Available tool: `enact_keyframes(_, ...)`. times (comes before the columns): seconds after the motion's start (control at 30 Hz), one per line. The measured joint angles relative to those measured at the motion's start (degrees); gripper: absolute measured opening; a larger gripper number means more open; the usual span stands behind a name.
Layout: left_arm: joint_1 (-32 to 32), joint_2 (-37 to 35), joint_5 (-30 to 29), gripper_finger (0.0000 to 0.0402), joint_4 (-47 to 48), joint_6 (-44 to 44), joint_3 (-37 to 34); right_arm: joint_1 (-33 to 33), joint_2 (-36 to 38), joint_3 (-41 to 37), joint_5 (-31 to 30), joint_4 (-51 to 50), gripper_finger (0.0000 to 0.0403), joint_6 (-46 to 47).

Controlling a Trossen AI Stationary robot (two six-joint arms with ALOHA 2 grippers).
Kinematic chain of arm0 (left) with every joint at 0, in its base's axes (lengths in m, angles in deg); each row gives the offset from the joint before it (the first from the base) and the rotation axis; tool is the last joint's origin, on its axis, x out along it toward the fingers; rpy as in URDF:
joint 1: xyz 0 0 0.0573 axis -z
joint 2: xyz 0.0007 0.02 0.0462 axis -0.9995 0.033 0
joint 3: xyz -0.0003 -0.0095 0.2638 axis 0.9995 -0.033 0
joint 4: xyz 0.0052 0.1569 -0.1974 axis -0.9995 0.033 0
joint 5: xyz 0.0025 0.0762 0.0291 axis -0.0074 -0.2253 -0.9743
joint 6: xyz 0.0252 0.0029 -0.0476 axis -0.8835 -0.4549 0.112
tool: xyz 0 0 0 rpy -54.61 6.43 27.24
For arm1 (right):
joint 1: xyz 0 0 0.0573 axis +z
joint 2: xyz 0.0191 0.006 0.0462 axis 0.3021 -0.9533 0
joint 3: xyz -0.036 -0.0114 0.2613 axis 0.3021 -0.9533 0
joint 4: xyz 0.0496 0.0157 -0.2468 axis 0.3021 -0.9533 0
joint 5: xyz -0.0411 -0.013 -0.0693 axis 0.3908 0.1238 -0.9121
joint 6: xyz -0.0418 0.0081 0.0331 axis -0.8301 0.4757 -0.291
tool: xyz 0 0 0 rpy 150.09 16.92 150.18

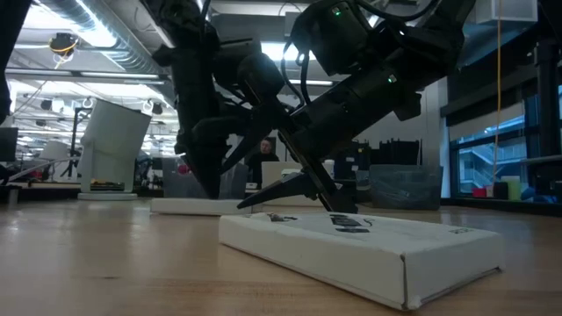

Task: Pick and place items into bin
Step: Put the left white card reader box into the white bin

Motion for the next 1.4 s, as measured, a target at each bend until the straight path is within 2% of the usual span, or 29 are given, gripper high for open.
enact_keyframes(0.43,-0.88,0.48,1.06,0.0003,0.13,-0.30,-0.07,-0.84,0.02,0.01,0.35,-0.46,0.0184,0.27)
enact_keyframes(0.7,-1.93,0.86,1.74,0.0003,0.11,-0.71,-0.25,-0.99,0.23,0.22,-0.34,-8.38,0.0184,4.43)
enact_keyframes(1.1,-1.75,0.90,2.68,0.0003,0.82,-0.68,-0.37,-2.04,0.44,-0.07,-3.36,-3.36,0.0184,1.31)
enact_keyframes(1.4,-1.77,0.76,3.00,0.0003,1.03,-0.15,-0.22,-2.29,0.44,-0.02,-1.83,-3.85,0.0184,1.34)
